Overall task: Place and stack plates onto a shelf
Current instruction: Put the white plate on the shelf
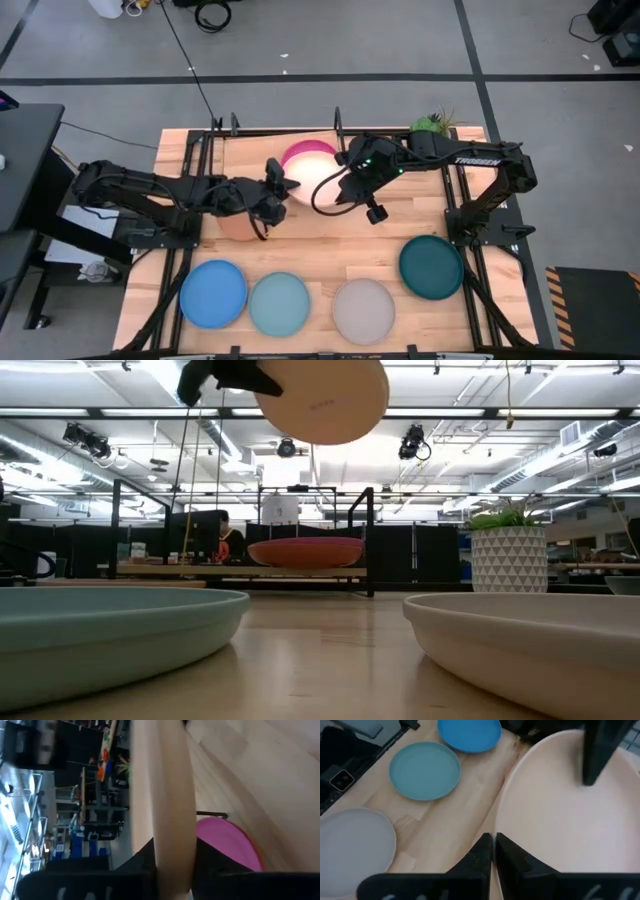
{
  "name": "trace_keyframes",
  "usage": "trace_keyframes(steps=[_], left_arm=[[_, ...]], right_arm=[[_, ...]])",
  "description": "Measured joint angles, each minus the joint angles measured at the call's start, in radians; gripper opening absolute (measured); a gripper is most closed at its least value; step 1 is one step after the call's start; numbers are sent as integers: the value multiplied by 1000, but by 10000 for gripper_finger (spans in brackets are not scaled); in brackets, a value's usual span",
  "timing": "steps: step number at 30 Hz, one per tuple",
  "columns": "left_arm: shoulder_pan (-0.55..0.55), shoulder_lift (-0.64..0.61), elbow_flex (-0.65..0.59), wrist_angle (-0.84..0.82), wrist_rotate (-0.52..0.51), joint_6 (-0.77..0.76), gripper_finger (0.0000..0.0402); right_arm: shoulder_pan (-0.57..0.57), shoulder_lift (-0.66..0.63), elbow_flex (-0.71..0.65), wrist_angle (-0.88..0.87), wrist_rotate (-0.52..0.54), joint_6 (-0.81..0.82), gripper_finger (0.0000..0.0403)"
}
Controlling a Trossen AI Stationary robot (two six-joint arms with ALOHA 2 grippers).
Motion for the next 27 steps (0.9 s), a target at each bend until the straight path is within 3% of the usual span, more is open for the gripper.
trace_keyframes(steps=[8,15,19,24,27], left_arm=[[-5,-1,1,-14,-11,-78,61],[17,-1,2,-78,-30,-169,61],[81,-1,2,-208,-106,-347,61],[224,16,2,-389,-113,-681,61],[294,45,2,-452,-115,-788,61]], right_arm=[[0,-40,11,67,64,3,80],[0,-107,30,119,274,70,154],[15,-167,30,105,414,195,178],[65,-219,-15,104,430,267,183],[105,-233,-42,109,493,305,181]])
